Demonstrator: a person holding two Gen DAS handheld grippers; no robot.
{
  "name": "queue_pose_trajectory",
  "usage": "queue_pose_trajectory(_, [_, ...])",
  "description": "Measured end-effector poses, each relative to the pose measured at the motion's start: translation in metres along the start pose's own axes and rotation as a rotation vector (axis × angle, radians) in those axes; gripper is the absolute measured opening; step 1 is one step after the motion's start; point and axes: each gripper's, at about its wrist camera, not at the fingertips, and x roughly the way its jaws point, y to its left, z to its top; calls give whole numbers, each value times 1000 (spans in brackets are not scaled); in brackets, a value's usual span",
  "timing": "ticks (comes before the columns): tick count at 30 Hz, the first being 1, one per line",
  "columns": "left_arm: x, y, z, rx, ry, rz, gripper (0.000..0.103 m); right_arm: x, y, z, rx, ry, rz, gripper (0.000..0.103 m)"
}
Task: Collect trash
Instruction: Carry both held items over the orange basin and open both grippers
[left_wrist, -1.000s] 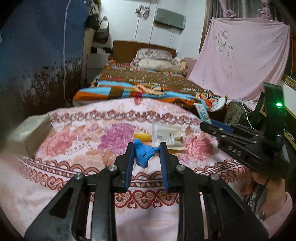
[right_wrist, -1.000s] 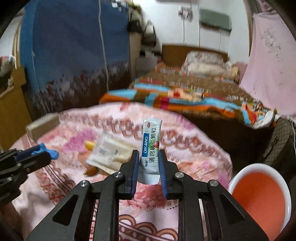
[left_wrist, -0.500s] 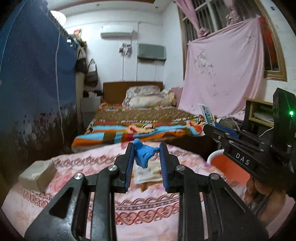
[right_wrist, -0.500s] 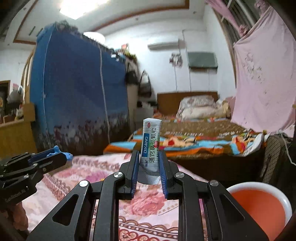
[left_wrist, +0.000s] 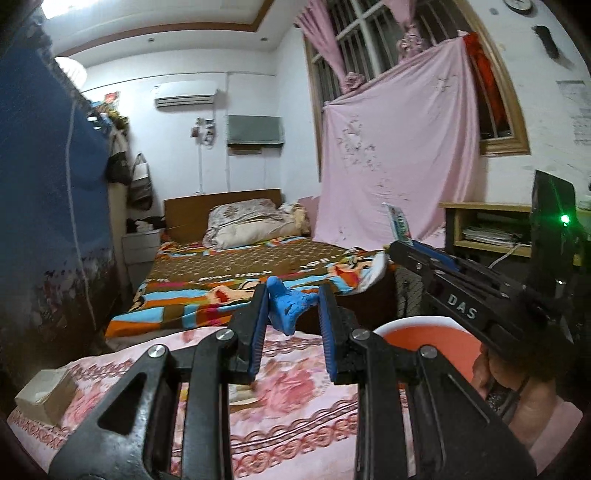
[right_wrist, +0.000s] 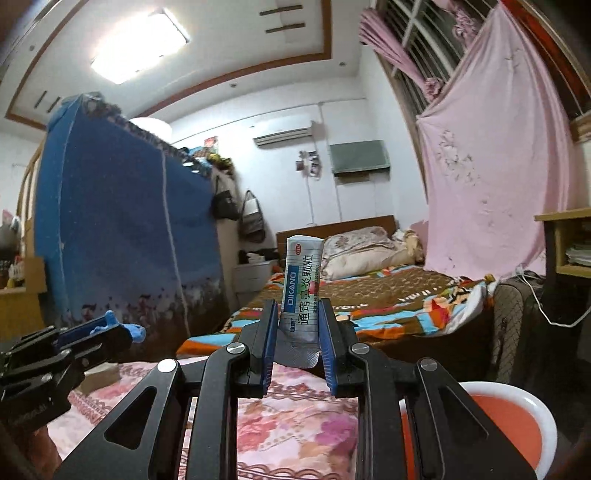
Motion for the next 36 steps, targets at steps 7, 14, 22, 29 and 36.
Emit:
queue_pose_trajectory(7, [15, -17, 2, -38, 35, -106, 11, -12, -21, 1, 37, -4, -68, 21])
queue_pose_trajectory(14, [40, -33, 5, -73, 82, -190, 11, -14, -40, 2, 66, 0, -141, 21])
queue_pose_trajectory(22, [66, -52, 0, -111, 159, -266, 11, -14, -68, -2, 125, 40, -220, 21])
queue_pose_trajectory(29, [84, -67, -1, -123, 220, -314, 11, -16, -82, -5, 164, 64, -262, 21])
queue_pose_trajectory(36, [97, -77, -5, -135, 278, -358, 12, -15, -91, -8, 191, 96, -295, 21])
